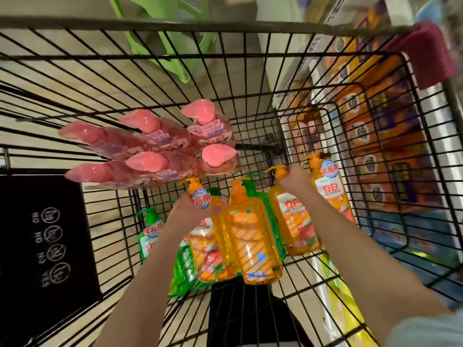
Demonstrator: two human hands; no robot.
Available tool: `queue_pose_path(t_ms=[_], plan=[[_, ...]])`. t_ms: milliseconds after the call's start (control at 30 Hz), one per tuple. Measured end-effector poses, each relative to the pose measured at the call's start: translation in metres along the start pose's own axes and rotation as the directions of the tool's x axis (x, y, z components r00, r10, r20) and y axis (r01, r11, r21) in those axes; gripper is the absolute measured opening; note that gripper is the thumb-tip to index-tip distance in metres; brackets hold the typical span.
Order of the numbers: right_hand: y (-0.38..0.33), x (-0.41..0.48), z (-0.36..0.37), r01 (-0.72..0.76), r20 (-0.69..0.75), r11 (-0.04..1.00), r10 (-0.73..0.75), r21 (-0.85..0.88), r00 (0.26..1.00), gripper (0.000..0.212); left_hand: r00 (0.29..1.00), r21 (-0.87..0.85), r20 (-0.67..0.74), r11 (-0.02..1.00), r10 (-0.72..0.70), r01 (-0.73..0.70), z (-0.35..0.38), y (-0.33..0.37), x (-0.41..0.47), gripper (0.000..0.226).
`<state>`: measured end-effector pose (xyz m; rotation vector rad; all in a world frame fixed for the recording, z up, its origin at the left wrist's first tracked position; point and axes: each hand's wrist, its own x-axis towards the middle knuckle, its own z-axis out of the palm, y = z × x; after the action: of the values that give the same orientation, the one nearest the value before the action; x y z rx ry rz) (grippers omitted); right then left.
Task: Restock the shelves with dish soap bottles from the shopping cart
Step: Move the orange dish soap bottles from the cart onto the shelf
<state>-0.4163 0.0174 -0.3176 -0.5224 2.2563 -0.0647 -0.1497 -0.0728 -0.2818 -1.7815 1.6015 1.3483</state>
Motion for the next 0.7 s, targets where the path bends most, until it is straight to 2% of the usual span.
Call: queue_pose_path(t_ms=[100, 133, 167, 300, 333, 433, 500, 600, 700], plan=[[0.003, -0.009, -0.014, 0.032, 0.095, 0.996, -0.040, 0.088, 0.995, 0.044, 0.998, 0.014, 0.059, 1.000, -0.019, 0.018, -0.007, -0.004, 0.000, 0.123], [0.004, -0.014, -0.019, 0.043, 0.122, 0.994, -0.056, 0.102, 0.991, 0.053, 0.996, 0.015, 0.086, 1.000, -0.012, 0.011, -0.009, -0.006, -0.002, 0.133], [0.006, -0.019, -0.021, 0.066, 0.138, 0.991, -0.082, 0.120, 0.987, 0.058, 0.994, 0.016, 0.109, 1.000, -0.007, 0.005, -0.010, -0.006, -0.005, 0.133], [0.014, -0.035, -0.030, 0.181, 0.221, 0.979, -0.197, 0.089, 0.955, 0.055, 0.984, 0.034, 0.177, 0.999, 0.025, -0.032, -0.013, -0.004, -0.018, 0.091], [0.016, -0.039, -0.034, 0.203, 0.252, 0.977, -0.215, 0.072, 0.944, 0.057, 0.979, 0.048, 0.203, 0.998, 0.037, -0.048, -0.013, -0.004, -0.020, 0.087], [0.022, -0.048, -0.043, 0.236, 0.369, 0.970, -0.240, 0.058, 0.898, 0.080, 0.964, 0.059, 0.254, 0.994, 0.078, -0.096, -0.013, -0.007, -0.024, 0.075], [0.024, -0.051, -0.046, 0.274, 0.416, 0.961, -0.238, -0.029, 0.878, 0.094, 0.953, 0.067, 0.273, 0.986, 0.130, -0.154, -0.011, -0.008, -0.031, 0.060], [0.027, -0.054, -0.044, 0.335, 0.402, 0.928, -0.248, -0.162, 0.881, 0.100, 0.936, 0.048, 0.299, 0.976, 0.187, -0.211, -0.006, -0.012, -0.044, 0.048], [0.032, -0.063, -0.041, 0.366, 0.356, 0.893, -0.263, -0.261, 0.897, 0.093, 0.948, 0.043, 0.236, 0.973, 0.212, -0.228, 0.001, -0.015, -0.060, 0.039]])
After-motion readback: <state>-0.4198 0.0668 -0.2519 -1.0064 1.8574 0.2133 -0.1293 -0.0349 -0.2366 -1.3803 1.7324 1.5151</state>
